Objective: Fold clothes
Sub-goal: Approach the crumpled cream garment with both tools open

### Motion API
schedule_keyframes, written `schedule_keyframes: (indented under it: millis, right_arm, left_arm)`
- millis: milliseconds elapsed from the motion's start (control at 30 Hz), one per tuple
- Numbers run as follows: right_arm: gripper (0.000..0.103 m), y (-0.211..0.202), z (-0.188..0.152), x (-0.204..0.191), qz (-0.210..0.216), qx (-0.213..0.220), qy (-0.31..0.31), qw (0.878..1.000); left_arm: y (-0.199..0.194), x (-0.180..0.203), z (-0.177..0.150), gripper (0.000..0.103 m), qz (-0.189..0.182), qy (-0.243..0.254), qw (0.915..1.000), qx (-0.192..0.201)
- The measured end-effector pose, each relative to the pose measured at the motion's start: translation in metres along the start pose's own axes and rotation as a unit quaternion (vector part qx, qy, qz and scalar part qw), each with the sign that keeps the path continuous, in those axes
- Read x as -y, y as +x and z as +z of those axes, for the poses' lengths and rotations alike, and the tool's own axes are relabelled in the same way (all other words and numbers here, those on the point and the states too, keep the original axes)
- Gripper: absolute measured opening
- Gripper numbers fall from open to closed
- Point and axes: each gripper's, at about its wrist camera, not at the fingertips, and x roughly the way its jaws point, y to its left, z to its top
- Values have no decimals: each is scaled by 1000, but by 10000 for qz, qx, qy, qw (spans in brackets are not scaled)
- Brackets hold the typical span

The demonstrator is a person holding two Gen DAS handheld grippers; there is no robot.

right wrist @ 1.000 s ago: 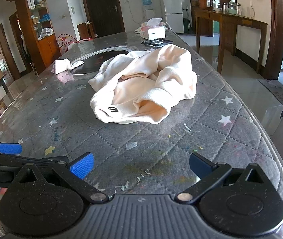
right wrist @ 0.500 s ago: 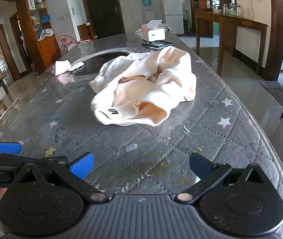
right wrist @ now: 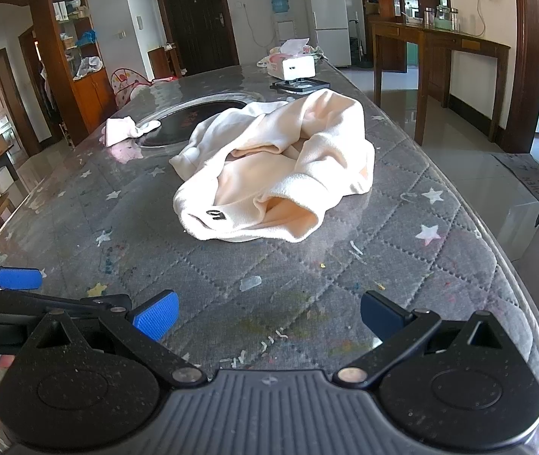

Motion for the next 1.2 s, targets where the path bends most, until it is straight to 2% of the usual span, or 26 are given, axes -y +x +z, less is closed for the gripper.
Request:
schedule_keyframes:
  millis: [767,1200]
  right_arm:
    - [103,2,19,3,-24,201,-109,9997]
    - [103,4,29,4,127,279,-152,9994]
  left_arm:
    - [2,2,19,103,-65,25,9996,269]
    - [3,4,30,103,-37,136,9992,365]
